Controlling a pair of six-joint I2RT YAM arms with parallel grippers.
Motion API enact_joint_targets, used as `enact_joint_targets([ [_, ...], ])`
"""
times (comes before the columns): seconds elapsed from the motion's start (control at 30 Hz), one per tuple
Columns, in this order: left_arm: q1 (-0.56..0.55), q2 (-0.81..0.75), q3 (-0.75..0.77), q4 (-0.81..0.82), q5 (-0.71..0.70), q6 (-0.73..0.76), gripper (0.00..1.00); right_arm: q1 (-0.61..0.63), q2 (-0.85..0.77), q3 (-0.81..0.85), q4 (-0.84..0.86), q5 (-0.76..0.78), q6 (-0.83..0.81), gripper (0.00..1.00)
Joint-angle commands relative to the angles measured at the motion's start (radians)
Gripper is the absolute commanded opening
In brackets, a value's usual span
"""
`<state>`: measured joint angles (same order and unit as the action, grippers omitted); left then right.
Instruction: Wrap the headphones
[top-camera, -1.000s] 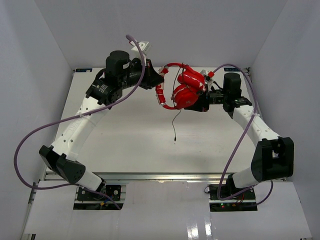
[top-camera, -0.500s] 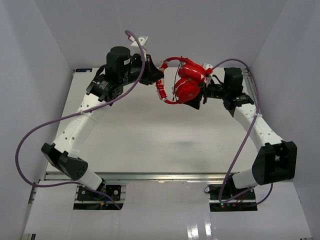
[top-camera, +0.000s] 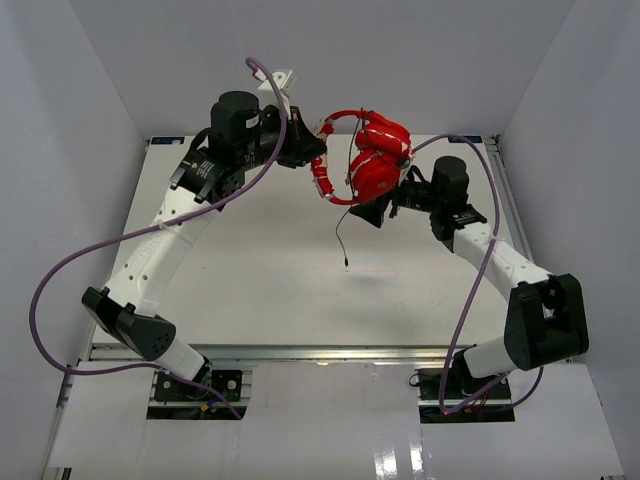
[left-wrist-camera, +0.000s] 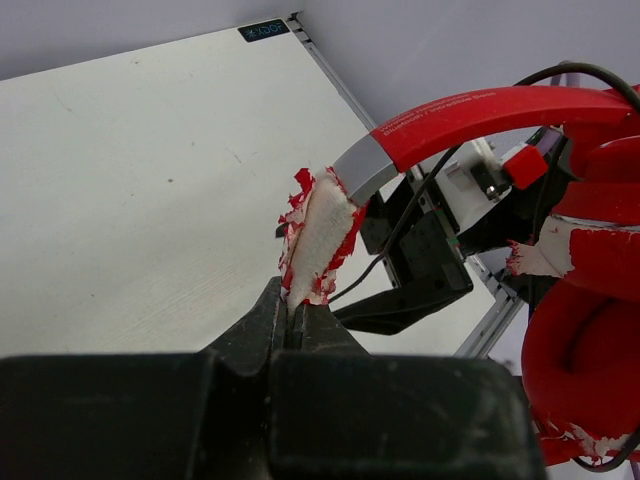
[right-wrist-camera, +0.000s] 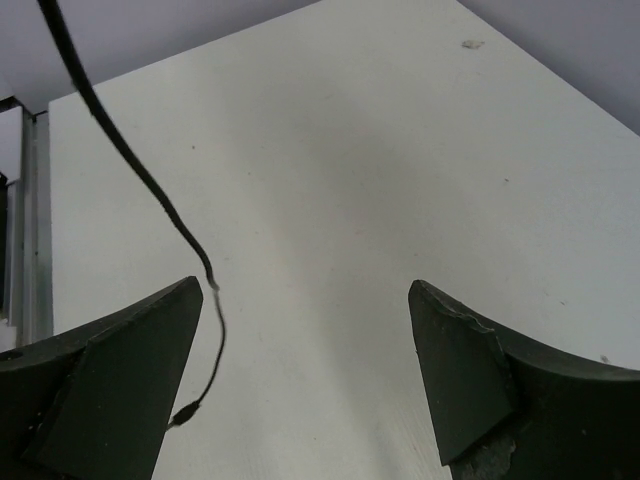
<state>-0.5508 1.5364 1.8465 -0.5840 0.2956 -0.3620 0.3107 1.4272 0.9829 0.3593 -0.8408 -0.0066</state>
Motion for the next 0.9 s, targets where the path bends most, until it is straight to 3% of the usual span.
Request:
enact_joint_targets([
  [0.0, 0.003, -0.038, 0.068, 0.042, 0.020, -0.059, 0.00, 0.066, 0.069, -0.050, 0.376, -0.240, 0.151, 0.92],
  [0.07, 0.003, -0.040, 0.078, 0.042, 0.025, -0.064, 0.00, 0.096, 0.106, -0.048, 0.530, -0.288, 0.206, 0.96],
  [0.17, 0.003, -0.040, 0.086, 0.039, 0.026, -0.067, 0.00, 0.131, 0.165, -0.005, 0.552, -0.301, 0.224, 1.00],
  [0.33, 0.003, -0.048, 0.083, 0.036, 0.022, -0.069, 0.00, 0.151, 0.202, 0.040, 0.538, -0.209, 0.237, 0.82],
  [0.53, 0.003, -0.046, 0.089, 0.035, 0.017, -0.069, 0.00, 0.149, 0.193, 0.030, 0.487, -0.174, 0.181, 0.78],
  [0.6, 0.003, -0.048, 0.089, 0.036, 0.012, -0.066, 0.00, 0.149, 0.167, 0.059, 0.319, -0.187, 0.036, 0.77],
  [0.67, 0.003, -0.055, 0.082, 0.034, -0.001, -0.059, 0.00, 0.153, 0.150, 0.145, -0.117, -0.198, -0.246, 0.78],
  [0.73, 0.003, -0.057, 0.076, 0.034, -0.014, -0.052, 0.00, 0.153, 0.134, 0.173, -0.399, -0.161, -0.485, 0.76],
  [0.87, 0.003, -0.056, 0.067, 0.033, -0.028, -0.043, 0.00, 0.143, 0.020, 0.051, -0.497, -0.099, -0.621, 0.74],
])
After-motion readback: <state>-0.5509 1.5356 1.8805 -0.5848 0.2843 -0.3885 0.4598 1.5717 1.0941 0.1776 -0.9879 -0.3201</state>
